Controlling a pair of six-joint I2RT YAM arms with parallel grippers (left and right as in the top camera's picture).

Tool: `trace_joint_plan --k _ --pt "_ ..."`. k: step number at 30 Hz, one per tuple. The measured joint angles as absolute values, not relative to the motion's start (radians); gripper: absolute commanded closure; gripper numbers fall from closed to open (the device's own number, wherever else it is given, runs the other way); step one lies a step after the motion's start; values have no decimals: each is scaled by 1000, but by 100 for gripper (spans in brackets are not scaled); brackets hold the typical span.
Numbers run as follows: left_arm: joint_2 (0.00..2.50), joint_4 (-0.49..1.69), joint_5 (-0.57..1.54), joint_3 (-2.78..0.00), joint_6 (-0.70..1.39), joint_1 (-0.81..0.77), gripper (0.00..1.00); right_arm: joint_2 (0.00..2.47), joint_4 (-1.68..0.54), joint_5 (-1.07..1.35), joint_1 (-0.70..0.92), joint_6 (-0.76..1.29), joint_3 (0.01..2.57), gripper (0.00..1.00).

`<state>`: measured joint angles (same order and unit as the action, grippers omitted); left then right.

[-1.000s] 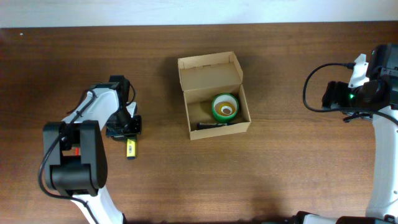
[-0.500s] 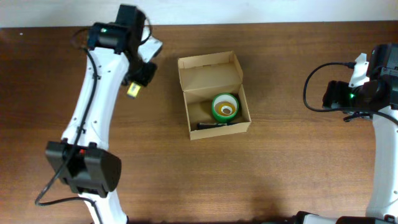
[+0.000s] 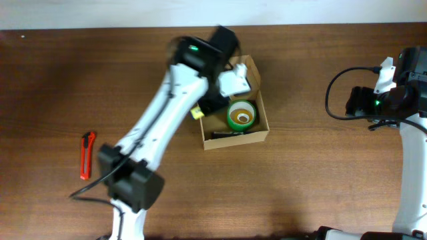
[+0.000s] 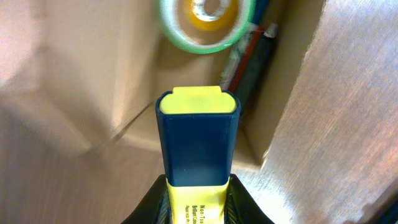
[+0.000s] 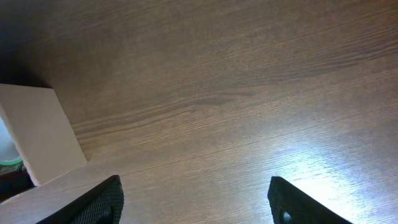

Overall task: Pack container
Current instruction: 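Lower the yellow highlighter into the box and open the left gripper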

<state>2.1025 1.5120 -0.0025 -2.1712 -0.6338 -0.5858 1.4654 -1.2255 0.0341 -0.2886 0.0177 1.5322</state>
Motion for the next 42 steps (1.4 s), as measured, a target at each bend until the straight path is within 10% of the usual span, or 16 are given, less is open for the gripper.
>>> trace_joint_plan --k 42 --pt "2362 1417 25 -2171 -741 -694 99 1465 -1227 81 -289 18 1532 25"
